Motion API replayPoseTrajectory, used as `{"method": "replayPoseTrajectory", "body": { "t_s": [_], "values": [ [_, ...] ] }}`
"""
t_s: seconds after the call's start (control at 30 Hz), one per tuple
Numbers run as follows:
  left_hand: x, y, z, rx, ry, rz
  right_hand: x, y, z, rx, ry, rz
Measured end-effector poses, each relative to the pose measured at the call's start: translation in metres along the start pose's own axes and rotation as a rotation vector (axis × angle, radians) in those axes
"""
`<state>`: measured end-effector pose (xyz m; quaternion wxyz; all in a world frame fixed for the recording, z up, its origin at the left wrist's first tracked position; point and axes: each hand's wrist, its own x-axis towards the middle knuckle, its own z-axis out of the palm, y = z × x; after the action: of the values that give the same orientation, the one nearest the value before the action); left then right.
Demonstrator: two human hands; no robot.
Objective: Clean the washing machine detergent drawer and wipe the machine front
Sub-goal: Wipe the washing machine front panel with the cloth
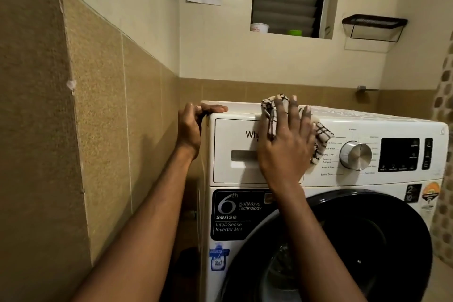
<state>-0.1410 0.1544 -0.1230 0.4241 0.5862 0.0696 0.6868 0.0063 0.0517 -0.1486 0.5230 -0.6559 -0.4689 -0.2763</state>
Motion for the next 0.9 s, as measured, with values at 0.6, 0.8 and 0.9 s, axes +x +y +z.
{"method": "replayPoseTrajectory", "body": {
  "t_s": [0.6, 0.8, 0.9],
  "values": [
    [0.004, -0.002, -0.002, -0.065, -0.036, -0.054, -0.065, -0.002, 0.017, -0.222, -0.092, -0.718],
    [0.001, -0.001, 0.000, -0.018, -0.005, 0.015, -0.050, 0.002, 0.011, 0.065, -0.008, 0.029],
    [0.000, 0.001, 0.001, -0.023, -0.007, -0.020, -0.077, -0.015, 0.020, -0.028, -0.048, -0.257]
  ]
}}
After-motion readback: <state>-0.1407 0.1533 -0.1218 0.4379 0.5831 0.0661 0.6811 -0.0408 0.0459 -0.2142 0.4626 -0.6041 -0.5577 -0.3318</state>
